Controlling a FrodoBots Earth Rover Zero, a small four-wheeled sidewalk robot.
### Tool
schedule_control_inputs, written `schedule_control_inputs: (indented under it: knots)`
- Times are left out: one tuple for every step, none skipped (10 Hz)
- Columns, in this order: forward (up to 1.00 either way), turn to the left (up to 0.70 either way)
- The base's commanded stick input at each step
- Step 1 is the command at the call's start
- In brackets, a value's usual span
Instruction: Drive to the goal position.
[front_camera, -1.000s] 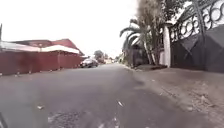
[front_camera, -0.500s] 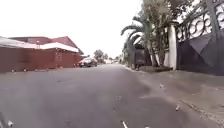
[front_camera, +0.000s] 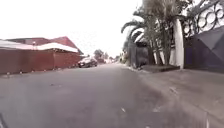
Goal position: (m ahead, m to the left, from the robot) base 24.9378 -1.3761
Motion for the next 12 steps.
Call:
schedule_control_inputs:
  knots:
    - [1.00, 0.00]
    - [1.00, 0.00]
    - [1.00, 0.00]
    - [1.00, 0.00]
    - [1.00, 0.00]
    - [1.00, 0.00]
    - [1.00, 0.00]
    - [1.00, 0.00]
    - [1.00, 0.00]
    - [1.00, 0.00]
    - [1.00, 0.00]
    - [1.00, 0.00]
